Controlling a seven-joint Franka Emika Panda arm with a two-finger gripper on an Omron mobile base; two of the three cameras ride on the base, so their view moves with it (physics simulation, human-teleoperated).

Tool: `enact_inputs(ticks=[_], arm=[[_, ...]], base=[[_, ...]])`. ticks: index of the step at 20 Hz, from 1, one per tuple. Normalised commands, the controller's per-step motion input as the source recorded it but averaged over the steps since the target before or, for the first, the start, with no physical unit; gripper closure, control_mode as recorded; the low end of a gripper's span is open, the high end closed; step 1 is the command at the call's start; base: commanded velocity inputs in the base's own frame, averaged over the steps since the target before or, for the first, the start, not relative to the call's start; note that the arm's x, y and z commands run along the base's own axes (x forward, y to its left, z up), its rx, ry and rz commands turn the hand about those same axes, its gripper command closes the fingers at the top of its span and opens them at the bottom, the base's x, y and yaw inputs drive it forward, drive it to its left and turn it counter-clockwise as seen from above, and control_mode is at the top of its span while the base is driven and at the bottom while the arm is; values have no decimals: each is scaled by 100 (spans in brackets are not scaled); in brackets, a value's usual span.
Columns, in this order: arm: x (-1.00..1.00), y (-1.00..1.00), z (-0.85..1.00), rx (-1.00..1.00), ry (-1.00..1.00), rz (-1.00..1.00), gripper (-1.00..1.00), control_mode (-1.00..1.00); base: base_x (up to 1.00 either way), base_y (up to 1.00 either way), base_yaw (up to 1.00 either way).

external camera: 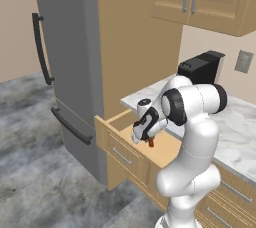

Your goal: Pick up the metallic utensils from the counter and place them in the open drawer. Make sure not to pick up any wooden utensils.

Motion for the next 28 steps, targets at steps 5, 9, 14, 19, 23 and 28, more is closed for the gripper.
enact_inputs(ticks=[5,9,14,19,23,28], arm=[[-53,74,-30,0,0,-3,100,-100],[-48,61,-30,0,0,-3,100,-100],[-46,57,-13,0,0,-5,100,-100],[-14,18,4,1,0,-17,100,-100],[0,0,22,14,0,-37,100,-100],[-2,-9,13,25,-5,-46,100,-100]], base=[[0,0,0],[0,0,0],[0,0,0],[0,0,0],[0,0,0],[0,0,0]])
